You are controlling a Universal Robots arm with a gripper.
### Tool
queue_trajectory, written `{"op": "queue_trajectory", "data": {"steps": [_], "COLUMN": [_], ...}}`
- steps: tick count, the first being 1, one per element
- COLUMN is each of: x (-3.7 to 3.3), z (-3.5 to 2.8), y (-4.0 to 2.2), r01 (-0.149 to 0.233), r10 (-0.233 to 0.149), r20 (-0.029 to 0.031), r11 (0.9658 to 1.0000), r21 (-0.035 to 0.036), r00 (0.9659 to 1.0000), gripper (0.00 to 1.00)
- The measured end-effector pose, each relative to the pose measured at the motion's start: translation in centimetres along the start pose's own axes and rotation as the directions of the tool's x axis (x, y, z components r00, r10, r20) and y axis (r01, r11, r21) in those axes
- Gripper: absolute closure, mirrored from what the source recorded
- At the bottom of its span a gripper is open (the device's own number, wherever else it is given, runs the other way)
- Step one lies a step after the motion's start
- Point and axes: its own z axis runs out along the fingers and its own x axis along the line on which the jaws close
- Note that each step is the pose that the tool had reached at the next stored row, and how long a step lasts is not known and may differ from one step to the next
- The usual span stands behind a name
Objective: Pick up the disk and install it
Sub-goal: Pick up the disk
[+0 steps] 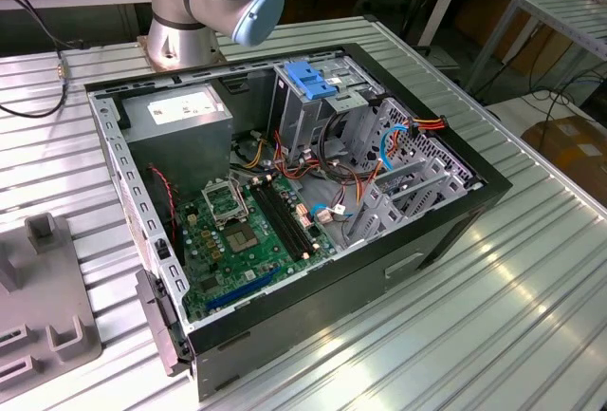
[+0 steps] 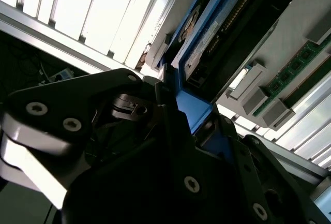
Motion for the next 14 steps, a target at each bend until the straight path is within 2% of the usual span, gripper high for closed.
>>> {"op": "queue_trajectory", "data": {"steps": [3, 14], "x": [-0.01, -0.04], "z": [-0.14, -1.45], "y": [0.00, 0.01], "r01": [0.000, 0.000], "r10": [0.000, 0.000], "r20": [0.0002, 0.0000], "r11": [1.0000, 1.0000], "r21": [0.0003, 0.0001], "r00": [1.0000, 1.0000], "gripper": [0.63, 0.63]}}
